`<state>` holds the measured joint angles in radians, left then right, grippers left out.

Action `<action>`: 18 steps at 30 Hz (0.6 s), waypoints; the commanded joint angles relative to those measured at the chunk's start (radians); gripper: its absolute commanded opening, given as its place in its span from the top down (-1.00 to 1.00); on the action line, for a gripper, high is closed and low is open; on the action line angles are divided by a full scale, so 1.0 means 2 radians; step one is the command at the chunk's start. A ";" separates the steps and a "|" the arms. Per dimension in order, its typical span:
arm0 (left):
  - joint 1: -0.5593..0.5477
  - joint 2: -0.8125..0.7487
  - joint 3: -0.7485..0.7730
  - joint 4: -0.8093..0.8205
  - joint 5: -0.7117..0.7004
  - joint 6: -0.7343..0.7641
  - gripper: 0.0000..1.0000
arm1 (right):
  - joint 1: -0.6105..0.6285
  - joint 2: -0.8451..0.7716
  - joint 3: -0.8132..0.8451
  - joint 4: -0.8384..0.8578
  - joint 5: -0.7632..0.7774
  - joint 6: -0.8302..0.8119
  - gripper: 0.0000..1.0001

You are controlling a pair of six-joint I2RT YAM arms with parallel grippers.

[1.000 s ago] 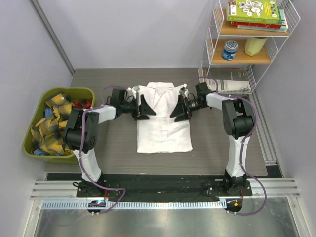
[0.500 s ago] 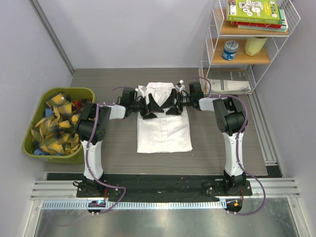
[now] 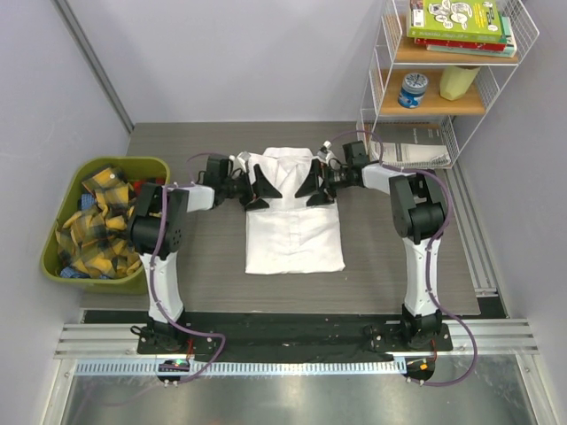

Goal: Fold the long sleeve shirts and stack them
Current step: Fold the shirt

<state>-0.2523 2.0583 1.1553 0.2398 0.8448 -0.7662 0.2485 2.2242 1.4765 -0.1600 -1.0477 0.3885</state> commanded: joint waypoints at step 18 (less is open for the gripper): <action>0.028 -0.182 0.060 -0.284 -0.064 0.330 -0.69 | -0.031 -0.103 0.054 -0.214 0.027 -0.192 -0.94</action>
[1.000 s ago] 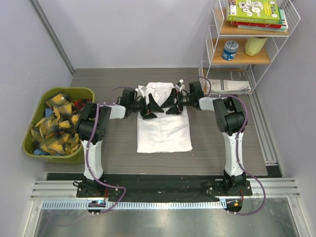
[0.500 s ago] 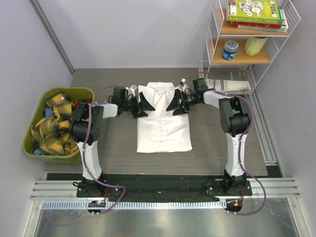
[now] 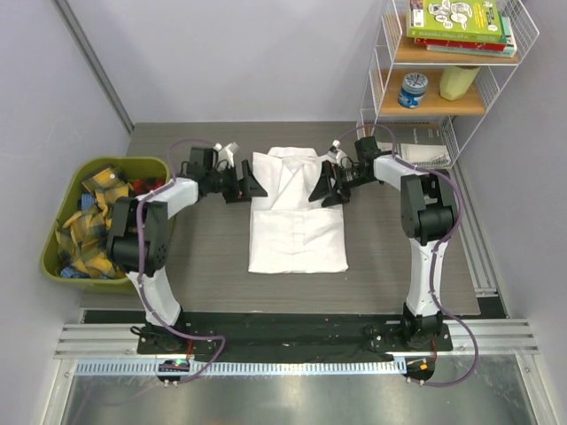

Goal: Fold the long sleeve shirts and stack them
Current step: Fold the shirt

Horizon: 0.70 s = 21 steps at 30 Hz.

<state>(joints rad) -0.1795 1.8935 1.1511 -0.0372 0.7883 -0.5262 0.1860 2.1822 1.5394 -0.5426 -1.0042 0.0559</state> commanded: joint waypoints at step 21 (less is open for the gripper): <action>-0.557 -0.257 -0.210 -0.099 -0.557 0.561 0.33 | 0.110 -0.032 0.001 -0.037 0.151 -0.190 0.39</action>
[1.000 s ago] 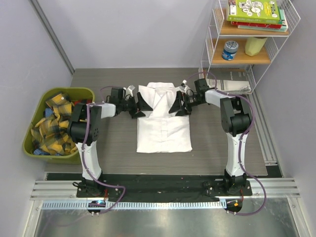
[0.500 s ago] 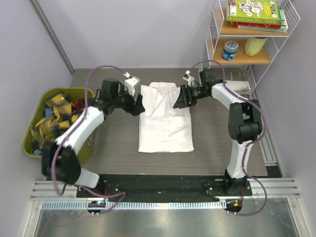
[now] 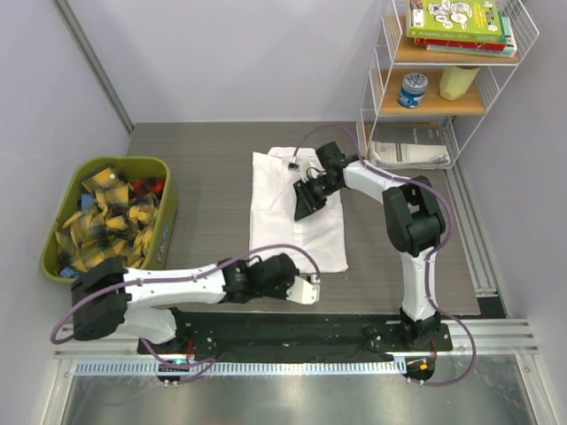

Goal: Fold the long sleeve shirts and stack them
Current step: Fold the shirt

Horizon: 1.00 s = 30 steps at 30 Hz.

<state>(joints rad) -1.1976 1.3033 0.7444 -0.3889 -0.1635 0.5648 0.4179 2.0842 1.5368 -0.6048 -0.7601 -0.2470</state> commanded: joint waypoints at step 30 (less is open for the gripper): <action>-0.071 0.066 0.099 -0.125 0.059 -0.107 1.00 | 0.038 -0.056 -0.087 -0.028 0.008 -0.053 0.42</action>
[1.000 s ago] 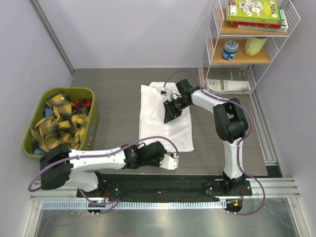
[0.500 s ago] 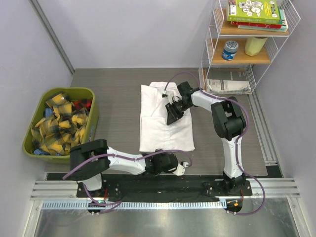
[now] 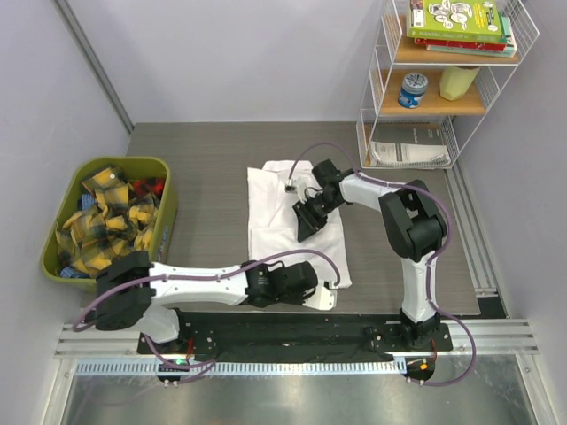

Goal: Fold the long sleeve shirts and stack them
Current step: Fold the shirt

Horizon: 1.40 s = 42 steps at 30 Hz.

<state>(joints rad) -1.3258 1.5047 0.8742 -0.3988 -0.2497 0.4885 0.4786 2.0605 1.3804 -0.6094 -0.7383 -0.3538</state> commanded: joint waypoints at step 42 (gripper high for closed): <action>0.322 0.214 0.268 -0.181 0.368 0.067 0.98 | -0.024 0.110 0.170 -0.117 -0.027 -0.038 0.43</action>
<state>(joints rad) -0.6594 1.9755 1.4647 -0.8124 0.4576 0.6281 0.4232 2.3024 1.7775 -0.8082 -0.7700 -0.4007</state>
